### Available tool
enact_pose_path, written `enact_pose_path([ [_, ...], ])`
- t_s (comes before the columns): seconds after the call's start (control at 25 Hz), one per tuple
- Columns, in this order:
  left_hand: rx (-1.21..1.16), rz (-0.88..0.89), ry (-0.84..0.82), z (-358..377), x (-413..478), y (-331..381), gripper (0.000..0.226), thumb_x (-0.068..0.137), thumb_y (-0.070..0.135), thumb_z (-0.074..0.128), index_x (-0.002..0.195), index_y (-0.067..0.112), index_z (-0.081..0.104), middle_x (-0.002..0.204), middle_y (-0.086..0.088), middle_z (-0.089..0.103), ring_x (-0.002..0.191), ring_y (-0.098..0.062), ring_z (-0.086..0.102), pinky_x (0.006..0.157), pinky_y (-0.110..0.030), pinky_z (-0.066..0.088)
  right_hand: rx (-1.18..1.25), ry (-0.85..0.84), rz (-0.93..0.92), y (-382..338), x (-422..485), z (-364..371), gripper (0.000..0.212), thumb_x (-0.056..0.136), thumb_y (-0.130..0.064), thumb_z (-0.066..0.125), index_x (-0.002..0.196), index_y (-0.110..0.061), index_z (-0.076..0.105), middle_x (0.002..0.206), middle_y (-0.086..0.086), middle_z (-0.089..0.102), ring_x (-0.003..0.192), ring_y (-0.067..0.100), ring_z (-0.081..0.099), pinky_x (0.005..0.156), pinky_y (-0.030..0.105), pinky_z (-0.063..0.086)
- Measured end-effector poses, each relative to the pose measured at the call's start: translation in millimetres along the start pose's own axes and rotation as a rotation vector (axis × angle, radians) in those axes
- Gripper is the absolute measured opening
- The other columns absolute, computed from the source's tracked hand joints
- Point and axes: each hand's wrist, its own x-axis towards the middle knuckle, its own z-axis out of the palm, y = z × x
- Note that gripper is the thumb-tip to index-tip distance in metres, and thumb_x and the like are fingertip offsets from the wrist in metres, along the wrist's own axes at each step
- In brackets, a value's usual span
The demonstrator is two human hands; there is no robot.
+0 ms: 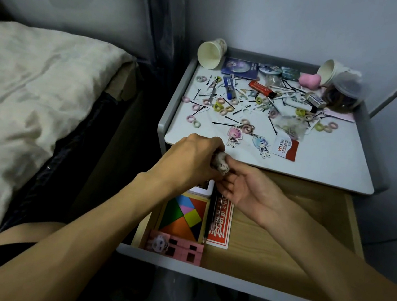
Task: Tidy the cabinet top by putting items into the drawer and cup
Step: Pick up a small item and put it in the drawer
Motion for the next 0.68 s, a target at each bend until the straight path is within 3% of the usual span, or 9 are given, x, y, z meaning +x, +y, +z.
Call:
enact_pose_path([
  [0.2,-0.029,0.031,0.016,-1.3,2.6,-6.1,0.034,0.076,0.027,0.076,0.108,0.019,0.069,0.092,-0.001,0.073,0.084,-0.016,0.067,0.073,-0.034,0.055,-0.091,0.019,0.036,-5.6,0.8,-5.2,0.015,0.087,-0.019,0.066,0.098,-0.010,0.065,0.077,0.004,0.070,0.072,0.013,0.057,0.062,0.021,0.046],
  [0.44,0.033,0.074,-0.133,-12.4,7.6,-13.0,0.041,0.073,0.024,0.079,0.112,0.019,0.069,0.100,-0.001,0.073,0.093,-0.017,0.066,0.079,-0.036,0.054,-0.325,-0.036,-0.051,-7.8,0.7,-1.6,0.015,0.087,-0.017,0.067,0.097,-0.006,0.067,0.080,0.006,0.070,0.068,0.012,0.062,0.059,0.019,0.051],
  [0.6,0.047,0.041,-0.332,-19.2,5.6,-16.3,0.054,0.072,0.015,0.082,0.123,0.020,0.064,0.112,0.002,0.069,0.094,-0.009,0.062,0.080,-0.023,0.050,-0.241,-0.073,0.033,3.3,3.7,-0.4,0.033,0.070,-0.019,0.074,0.099,-0.004,0.066,0.083,0.008,0.069,0.063,0.011,0.060,0.054,0.016,0.051],
  [0.68,0.072,-0.031,-0.449,-16.9,4.2,-21.1,0.057,0.074,0.009,0.079,0.126,0.021,0.061,0.114,0.003,0.068,0.094,-0.009,0.061,0.078,-0.020,0.048,-0.330,-0.099,0.050,14.2,4.5,-5.1,0.038,0.069,-0.018,0.075,0.103,-0.003,0.067,0.089,0.009,0.071,0.068,0.011,0.063,0.057,0.016,0.052],
])
